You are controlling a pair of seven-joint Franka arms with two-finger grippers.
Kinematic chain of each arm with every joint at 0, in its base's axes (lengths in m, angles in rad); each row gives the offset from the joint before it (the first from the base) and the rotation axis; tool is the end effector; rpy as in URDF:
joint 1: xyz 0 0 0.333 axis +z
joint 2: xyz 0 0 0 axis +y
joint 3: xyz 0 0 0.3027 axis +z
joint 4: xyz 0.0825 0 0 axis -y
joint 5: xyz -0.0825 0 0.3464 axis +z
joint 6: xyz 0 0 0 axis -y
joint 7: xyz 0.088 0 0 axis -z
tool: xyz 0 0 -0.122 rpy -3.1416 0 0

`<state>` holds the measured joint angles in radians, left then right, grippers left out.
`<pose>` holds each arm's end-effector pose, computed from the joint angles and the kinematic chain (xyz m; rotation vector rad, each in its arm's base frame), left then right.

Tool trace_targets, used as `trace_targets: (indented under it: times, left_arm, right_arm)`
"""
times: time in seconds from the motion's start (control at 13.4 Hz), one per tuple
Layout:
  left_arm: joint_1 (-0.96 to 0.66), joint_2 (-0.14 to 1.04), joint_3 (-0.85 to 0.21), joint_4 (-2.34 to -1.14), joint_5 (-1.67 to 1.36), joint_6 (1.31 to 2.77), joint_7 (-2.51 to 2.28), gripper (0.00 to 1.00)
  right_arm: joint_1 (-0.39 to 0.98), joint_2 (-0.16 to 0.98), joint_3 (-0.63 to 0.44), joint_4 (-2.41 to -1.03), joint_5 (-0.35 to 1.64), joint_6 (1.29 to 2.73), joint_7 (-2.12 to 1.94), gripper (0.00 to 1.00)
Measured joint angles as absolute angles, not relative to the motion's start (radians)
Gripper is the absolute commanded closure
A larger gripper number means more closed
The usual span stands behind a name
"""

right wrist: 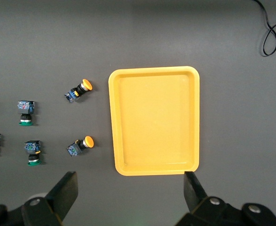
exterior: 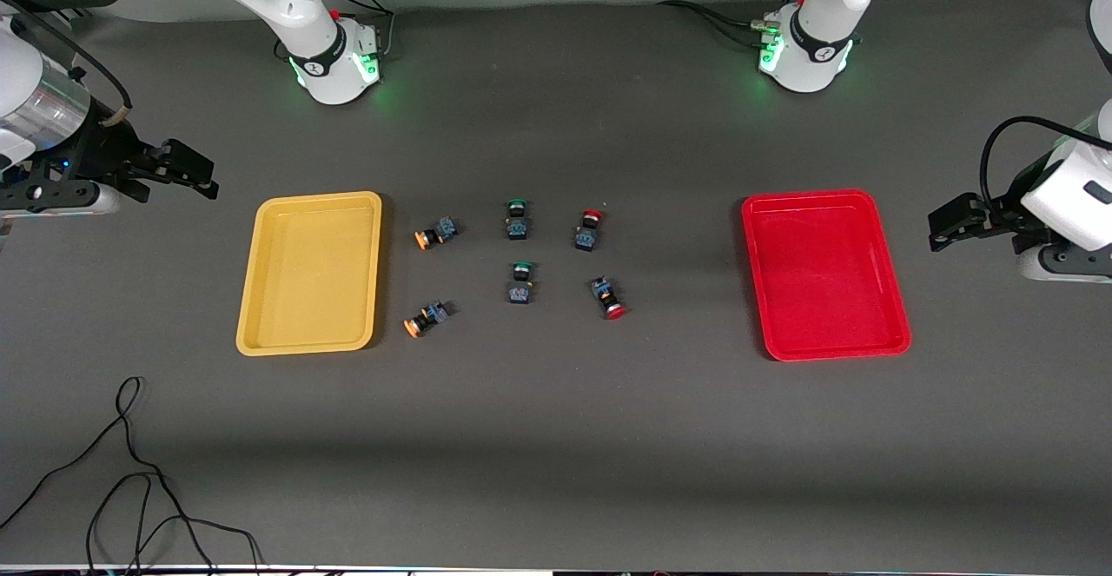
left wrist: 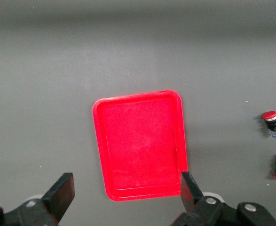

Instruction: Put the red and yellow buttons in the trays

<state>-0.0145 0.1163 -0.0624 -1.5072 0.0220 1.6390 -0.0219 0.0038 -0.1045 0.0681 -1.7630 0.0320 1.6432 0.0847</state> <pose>0.5559 -0.0383 0.5677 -3.1263 0.0873 -0.0257 0.4873 0.0403 0.5711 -3.1179 0.0246 0.0272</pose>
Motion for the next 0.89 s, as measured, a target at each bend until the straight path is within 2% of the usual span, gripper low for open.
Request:
trace_targets:
  times: [0.3, 0.67, 0.89]
  left_arm:
    - [-0.015, 0.116, -0.064, -1.506, 0.022, 1.57, -0.023, 0.0]
    - [-0.015, 0.116, -0.065, -1.506, 0.021, 1.566, -0.034, 0.0]
    - [-0.016, 0.116, -0.067, -1.507, 0.02, 1.564, -0.039, 0.0]
  right_arm:
    - [0.004, -0.101, 0.07, -1.763, 0.032, 1.644, 0.085, 0.0]
    - [0.024, -0.068, 0.078, -1.771, 0.032, 1.65, 0.2, 0.0]
    - [0.1, -0.01, 0.095, -1.825, 0.032, 1.748, 0.362, 0.0]
